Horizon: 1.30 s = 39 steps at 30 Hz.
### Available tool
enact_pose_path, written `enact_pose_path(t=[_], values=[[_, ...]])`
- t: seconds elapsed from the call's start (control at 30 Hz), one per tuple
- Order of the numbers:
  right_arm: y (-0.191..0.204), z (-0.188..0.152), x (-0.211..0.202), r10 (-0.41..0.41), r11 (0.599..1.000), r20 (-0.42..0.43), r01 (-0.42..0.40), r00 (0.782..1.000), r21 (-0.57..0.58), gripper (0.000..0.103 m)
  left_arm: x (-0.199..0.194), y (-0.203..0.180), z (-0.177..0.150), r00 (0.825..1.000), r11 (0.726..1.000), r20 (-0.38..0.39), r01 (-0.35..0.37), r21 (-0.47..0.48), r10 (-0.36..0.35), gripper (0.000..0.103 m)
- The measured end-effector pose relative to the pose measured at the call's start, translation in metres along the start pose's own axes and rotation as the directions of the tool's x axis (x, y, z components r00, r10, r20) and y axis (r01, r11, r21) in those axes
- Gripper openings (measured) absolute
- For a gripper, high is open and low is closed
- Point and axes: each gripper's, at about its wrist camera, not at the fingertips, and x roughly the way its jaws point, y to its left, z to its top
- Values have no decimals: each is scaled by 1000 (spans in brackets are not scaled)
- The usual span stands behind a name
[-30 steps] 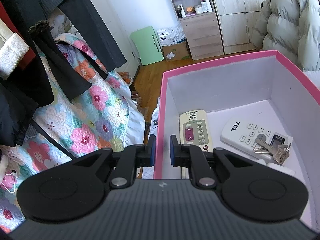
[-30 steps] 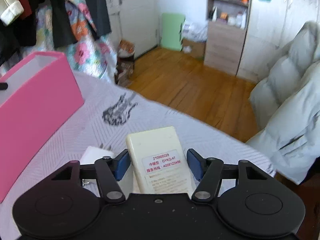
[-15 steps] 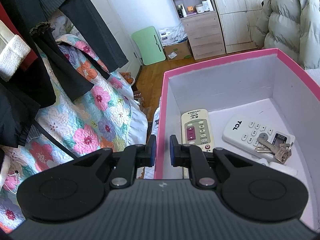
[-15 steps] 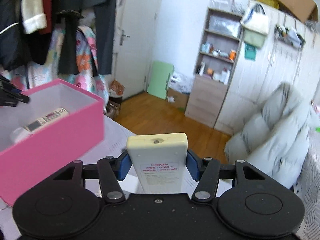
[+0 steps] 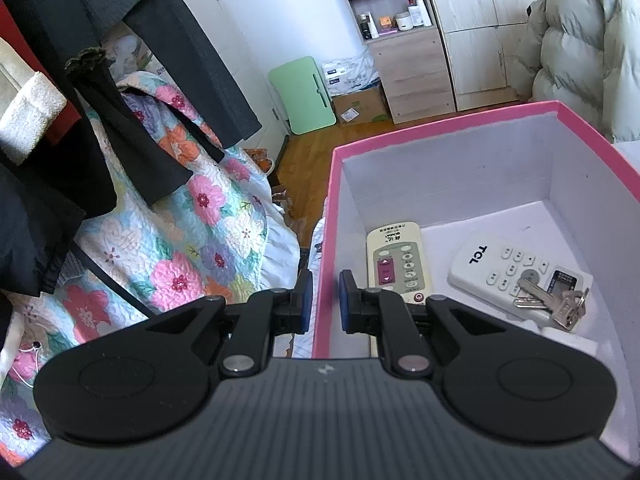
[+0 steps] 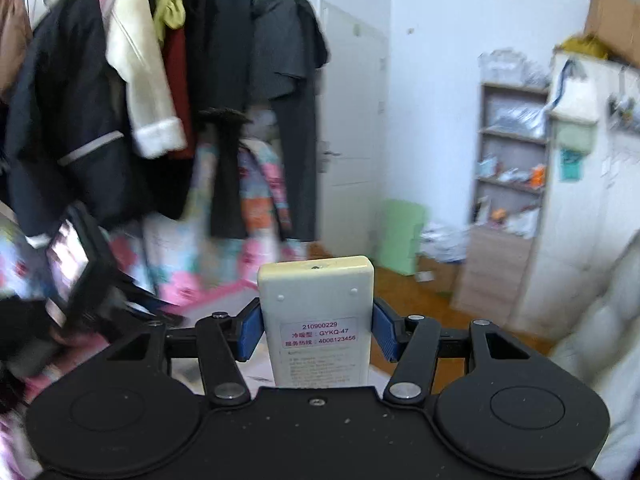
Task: Organize rigid objects
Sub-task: 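Lower the cream remote into the box and open the right tool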
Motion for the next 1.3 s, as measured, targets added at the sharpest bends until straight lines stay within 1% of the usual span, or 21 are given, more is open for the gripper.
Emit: enact_pose_path(t=[0.1,0.17,0.2,0.23,0.33,0.4,0.47,0.53,0.6,0.67,0.73,0.9,0.97,1.0,1.03,1.1,1.13,1.2,1.3], values=[[10,-2,35,71,997,-22,-71,997,4,61,0,0,0,1000,1000,0,0,-2,0,12],[17,-4,57,90,996,-37,-90,995,-5,61,0,0,-1,1000,1000,2,1,-1,-1,12],[19,-6,72,82,996,-43,-83,996,-27,61,0,0,-1,1000,1000,2,1,-1,-1,12],[22,-10,85,56,997,-49,-59,997,-54,61,0,0,-1,1000,1000,2,1,0,-1,12],[25,-17,120,-19,994,-104,8,994,-107,61,0,0,-2,1000,1000,2,7,1,-7,12],[21,-20,131,-27,995,-134,14,991,-97,61,-1,0,-2,1000,1000,3,9,1,-9,12],[23,-25,132,-49,993,-161,30,986,-116,61,-1,1,-1,1000,1000,9,15,3,-15,12],[33,-32,127,-105,979,-193,67,976,-193,61,-2,1,-1,1000,1000,19,24,5,-24,12],[40,-38,121,-120,969,-235,63,965,-238,61,-3,1,-1,999,1000,28,28,1,-28,12],[46,-44,112,-136,958,-242,66,961,-280,61,-2,2,-1,999,999,28,32,-6,-32,12],[52,-48,104,-167,943,-258,78,952,-322,61,-1,3,-1,999,999,27,36,-13,-35,12],[60,-49,92,-191,935,-278,88,941,-344,61,-3,3,-2,999,999,35,37,-11,-36,12],[64,-48,88,-174,942,-298,70,939,-328,61,-2,3,-2,999,999,35,38,-11,-38,12],[66,-47,86,-158,948,-323,52,933,-314,61,-2,3,-2,999,999,37,35,-11,-35,12],[70,-47,86,-157,945,-345,40,926,-324,61,-3,3,-2,999,999,40,32,-13,-32,12],[83,-51,88,-201,913,-358,42,912,-406,61,-4,3,-2,998,999,50,31,-18,-30,12],[86,-52,89,-212,907,-365,43,906,-419,61,-5,3,-2,998,999,52,29,-17,-28,12],[86,-52,89,-212,913,-360,52,908,-405,61,-4,2,-2,998,1000,51,25,-14,-24,12],[79,-52,97,-208,927,-384,56,900,-370,59,-5,0,-3,998,1000,53,27,-11,-26,12]])
